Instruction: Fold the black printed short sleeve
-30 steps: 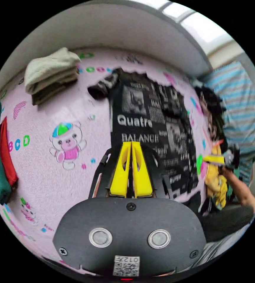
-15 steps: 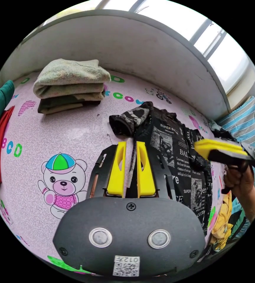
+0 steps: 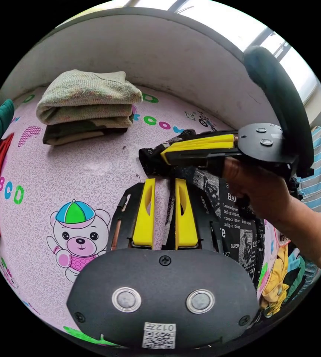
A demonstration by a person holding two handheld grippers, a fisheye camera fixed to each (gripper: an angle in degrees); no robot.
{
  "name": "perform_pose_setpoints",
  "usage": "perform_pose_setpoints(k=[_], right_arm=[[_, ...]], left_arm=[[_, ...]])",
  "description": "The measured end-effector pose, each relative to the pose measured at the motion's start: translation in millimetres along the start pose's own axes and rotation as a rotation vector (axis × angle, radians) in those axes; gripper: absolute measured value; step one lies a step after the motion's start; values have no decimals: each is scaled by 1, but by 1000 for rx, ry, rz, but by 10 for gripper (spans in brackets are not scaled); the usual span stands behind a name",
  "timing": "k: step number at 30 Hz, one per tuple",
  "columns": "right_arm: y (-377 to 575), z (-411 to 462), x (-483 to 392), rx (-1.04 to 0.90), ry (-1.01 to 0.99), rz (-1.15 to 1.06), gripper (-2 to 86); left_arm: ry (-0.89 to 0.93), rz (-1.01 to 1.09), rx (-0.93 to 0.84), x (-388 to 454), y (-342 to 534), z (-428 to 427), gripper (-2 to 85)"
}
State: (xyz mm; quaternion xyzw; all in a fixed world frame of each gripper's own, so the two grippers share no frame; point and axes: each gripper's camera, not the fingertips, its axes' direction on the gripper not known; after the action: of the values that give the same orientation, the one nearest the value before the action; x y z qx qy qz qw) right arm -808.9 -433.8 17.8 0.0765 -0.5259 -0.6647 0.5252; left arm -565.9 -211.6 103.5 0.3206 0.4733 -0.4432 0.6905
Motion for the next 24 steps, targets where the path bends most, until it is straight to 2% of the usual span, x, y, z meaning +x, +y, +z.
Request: perform_pose_setpoints(k=[8,18,24], right_arm=[[21,-67,72,129,-100,117,-5],[26,-143,155,208,-215,223,-6],[33,-171,179,227,-231,246,-6]], left_arm=[[-15,7,17,10,13,-1,100],[-69,194,-15,84,31,5,152],[-219,229,50,134,38,14,124]])
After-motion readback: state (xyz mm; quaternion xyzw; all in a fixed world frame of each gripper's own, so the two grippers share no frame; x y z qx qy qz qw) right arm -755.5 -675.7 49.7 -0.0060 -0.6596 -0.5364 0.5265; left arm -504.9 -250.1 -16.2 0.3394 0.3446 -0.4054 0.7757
